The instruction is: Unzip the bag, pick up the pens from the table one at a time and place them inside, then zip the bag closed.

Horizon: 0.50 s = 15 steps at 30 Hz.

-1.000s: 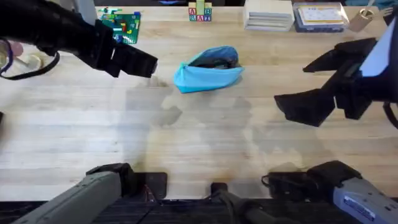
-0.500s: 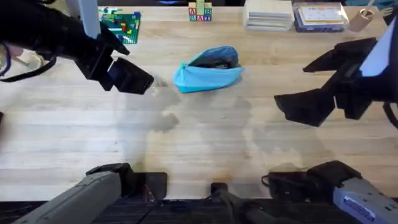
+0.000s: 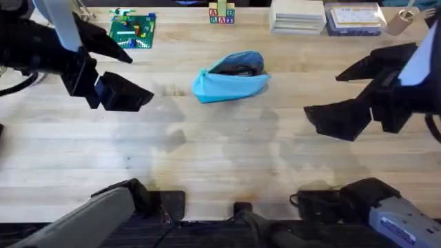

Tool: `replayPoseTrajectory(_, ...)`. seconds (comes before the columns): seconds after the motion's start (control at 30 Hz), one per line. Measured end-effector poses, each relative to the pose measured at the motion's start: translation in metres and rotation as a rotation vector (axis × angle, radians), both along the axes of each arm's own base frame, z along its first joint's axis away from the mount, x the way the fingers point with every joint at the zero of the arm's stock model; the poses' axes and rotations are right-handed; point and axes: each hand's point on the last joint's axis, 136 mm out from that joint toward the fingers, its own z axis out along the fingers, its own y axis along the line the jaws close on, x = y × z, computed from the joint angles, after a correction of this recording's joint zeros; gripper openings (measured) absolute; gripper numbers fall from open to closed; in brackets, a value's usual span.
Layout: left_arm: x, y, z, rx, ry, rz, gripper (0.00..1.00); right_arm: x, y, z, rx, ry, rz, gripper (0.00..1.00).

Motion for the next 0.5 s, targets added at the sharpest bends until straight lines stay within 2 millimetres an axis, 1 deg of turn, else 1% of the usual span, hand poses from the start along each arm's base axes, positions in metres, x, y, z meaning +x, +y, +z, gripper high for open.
replayPoseTrajectory(0.13, 0.005, 0.006, -0.008, -0.028, 0.023, -0.013, 0.994, 0.0, 0.0, 0.0, 0.001, -0.002, 0.0, 0.996)
replayPoseTrajectory(0.27, 0.01, 0.007, -0.014, -0.043, 0.039, -0.029, 0.994, 0.001, 0.0, 0.0, 0.001, -0.003, 0.0, 0.996)
replayPoseTrajectory(0.5, 0.012, 0.008, -0.016, -0.039, 0.031, -0.039, 0.995, 0.001, 0.0, 0.001, 0.005, -0.003, -0.004, 0.996)
